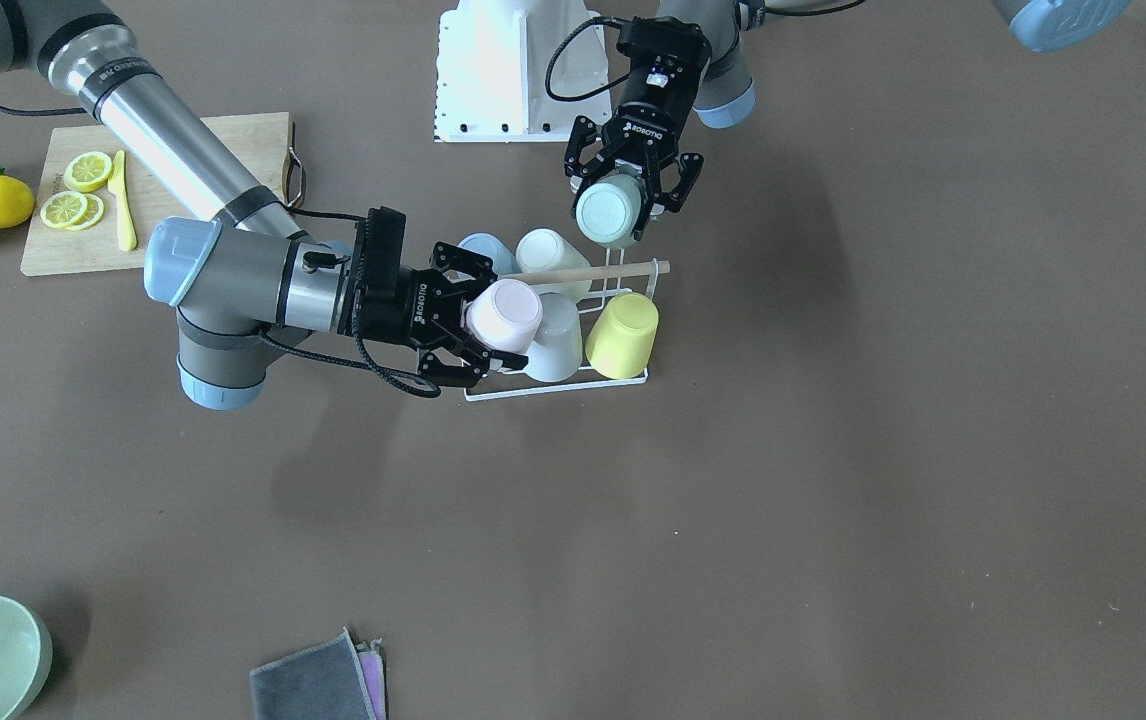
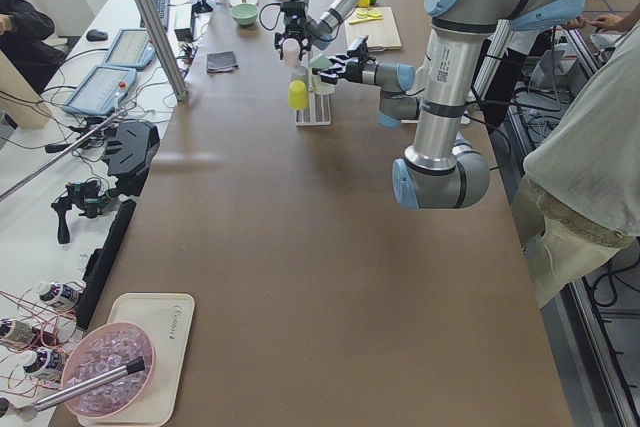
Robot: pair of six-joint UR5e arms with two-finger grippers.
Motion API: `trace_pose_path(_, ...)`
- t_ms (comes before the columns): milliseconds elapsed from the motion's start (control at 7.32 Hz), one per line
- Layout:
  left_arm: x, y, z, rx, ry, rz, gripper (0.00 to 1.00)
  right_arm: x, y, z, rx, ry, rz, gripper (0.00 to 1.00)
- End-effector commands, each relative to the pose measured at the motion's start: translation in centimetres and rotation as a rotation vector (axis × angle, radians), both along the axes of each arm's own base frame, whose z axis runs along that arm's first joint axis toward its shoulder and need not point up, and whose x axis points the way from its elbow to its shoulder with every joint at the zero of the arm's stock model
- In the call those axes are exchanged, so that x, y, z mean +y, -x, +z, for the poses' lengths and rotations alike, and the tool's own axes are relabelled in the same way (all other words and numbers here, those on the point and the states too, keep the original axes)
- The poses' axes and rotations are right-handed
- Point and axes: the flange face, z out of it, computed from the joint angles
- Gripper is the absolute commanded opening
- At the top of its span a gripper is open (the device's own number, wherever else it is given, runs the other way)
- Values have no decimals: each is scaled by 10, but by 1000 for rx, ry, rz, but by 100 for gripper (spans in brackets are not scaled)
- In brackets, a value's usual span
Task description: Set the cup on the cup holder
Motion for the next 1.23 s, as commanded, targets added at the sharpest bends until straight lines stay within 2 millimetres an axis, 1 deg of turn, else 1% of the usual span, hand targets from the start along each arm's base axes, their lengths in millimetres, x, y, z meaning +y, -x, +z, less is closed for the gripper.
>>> trace_pose_path(0, 0, -1, 2, -5, 1, -1, 0, 0, 0, 1, 1, -1, 0, 0)
trace_pose_path(683, -1, -6, 9, -13, 5, -1, 0, 4, 1, 4, 0, -8, -5, 0)
trace_pose_path(819, -1, -6, 9, -13, 5, 0, 13, 4, 0, 4, -1, -2, -6, 60)
trace_pose_path(956, -1, -5, 8, -11, 4, 0, 81, 4, -2, 5, -3, 1, -3, 98)
trace_pose_path(1092, -1, -5, 9, -13, 4, -1, 98, 1, -6, 5, -4, 1, -1, 99)
